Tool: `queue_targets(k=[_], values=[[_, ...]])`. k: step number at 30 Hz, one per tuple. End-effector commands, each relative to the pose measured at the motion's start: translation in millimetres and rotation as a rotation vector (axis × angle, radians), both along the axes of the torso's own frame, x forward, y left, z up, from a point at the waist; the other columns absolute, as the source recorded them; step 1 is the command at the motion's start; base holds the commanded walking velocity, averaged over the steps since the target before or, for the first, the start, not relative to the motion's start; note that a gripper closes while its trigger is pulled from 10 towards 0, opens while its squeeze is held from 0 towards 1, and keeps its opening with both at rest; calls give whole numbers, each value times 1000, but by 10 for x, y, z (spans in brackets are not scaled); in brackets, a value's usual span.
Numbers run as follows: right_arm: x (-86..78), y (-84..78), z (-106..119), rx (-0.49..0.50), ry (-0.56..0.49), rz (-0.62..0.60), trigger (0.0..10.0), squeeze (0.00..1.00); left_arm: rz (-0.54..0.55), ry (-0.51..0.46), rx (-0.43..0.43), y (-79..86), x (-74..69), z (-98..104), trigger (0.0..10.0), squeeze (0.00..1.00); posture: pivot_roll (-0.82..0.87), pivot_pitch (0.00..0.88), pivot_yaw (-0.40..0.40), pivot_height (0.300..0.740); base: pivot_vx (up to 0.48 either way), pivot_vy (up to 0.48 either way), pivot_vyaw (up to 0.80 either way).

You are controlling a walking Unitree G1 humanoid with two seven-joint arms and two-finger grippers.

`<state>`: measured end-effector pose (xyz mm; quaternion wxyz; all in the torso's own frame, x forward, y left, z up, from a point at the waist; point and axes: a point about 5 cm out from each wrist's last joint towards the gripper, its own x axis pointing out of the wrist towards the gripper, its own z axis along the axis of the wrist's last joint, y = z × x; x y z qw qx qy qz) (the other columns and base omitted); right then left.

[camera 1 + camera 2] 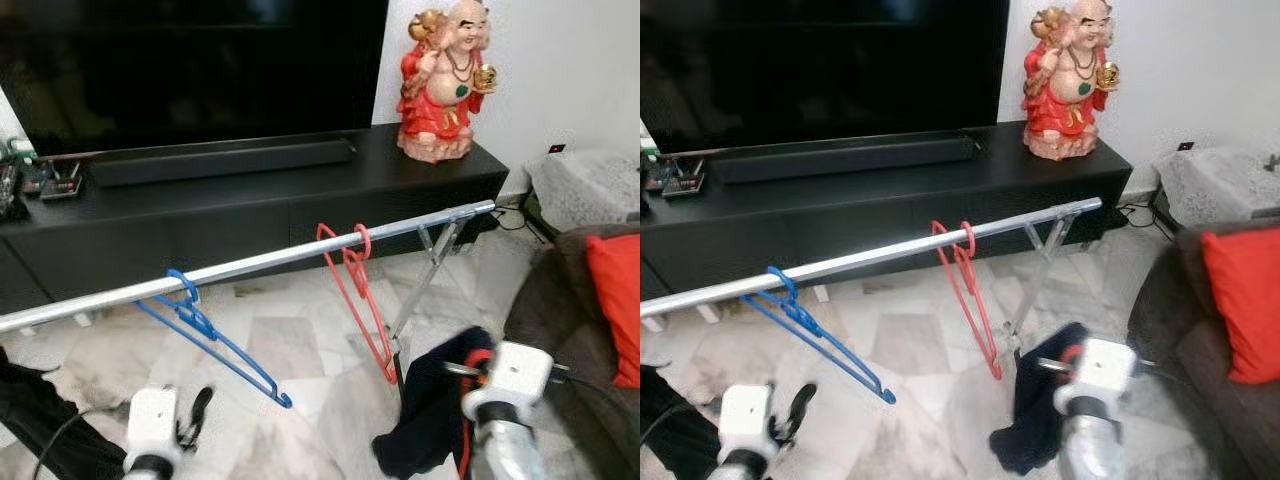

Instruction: Hang hanger

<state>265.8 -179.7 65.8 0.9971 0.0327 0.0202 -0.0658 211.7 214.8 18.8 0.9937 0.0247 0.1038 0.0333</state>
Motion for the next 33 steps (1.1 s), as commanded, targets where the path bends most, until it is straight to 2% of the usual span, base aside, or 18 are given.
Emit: queue_targets(k=[1,8,16,26,33], values=[[-13,-52,31,-20,-21,-9,10000,0,-18,-6,16,-33,11,11,10000,0,-40,41,17,721,0,-458,800],[-26,-71,9,-12,-13,-15,10000,0,-18,-7,11,-43,18,14,10000,0,-39,50,19,721,0,-458,761],[-18,-75,-11,4,-1,-13,10000,0,-12,-12,17,-40,24,28,10000,0,-36,61,13,721,0,-434,100],[-8,-29,-55,10,22,35,10000,0,27,-58,20,-7,58,111,10000,0,-31,68,5,721,0,0,0],[-15,8,-108,13,46,79,10000,0,60,-113,36,32,116,255,10000,0,-29,74,3,721,0,0,0]])
